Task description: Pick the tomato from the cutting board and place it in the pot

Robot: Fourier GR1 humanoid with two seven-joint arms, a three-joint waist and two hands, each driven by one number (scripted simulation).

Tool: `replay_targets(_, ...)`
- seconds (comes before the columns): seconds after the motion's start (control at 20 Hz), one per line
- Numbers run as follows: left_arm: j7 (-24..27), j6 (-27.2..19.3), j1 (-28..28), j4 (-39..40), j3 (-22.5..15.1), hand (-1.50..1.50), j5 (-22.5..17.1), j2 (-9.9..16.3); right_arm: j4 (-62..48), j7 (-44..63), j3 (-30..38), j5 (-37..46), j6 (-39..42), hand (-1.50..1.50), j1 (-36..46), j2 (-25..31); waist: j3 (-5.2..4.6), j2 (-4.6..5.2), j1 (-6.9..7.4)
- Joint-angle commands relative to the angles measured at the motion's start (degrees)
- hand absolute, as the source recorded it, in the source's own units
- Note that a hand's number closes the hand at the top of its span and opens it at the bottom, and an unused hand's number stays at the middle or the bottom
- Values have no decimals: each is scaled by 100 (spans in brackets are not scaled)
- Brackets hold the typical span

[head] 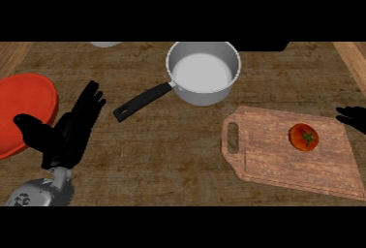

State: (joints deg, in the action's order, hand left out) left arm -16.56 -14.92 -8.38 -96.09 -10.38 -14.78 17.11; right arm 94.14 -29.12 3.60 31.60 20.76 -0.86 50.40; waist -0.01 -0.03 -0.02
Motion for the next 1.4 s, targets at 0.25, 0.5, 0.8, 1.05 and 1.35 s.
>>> replay_targets(0.25, 149, 278, 419, -235, 168, 0, 284, -307, 270, -88, 256, 457, 88, -150, -86, -795, 1, -3, -3)
replay_targets(0.5, 95, 409, 303, -130, 277, 0, 392, -431, 143, 498, 57, 777, 420, -150, 336, -1222, 0, 2, 21)
replay_targets(0.8, -57, 488, 406, -303, 335, 0, 511, -498, 276, 893, -234, 1608, 30, -150, 93, -1721, 1, 1, 17)
replay_targets(1.05, -121, 629, 63, 54, 591, 0, 521, -578, -585, 782, -251, 1950, 52, -150, 742, -1840, 2, 7, 23)
replay_targets(1.35, -166, 413, 367, -271, 273, 0, 916, -928, -505, 780, -286, 2402, 92, -150, 697, -1821, 1, 0, 12)
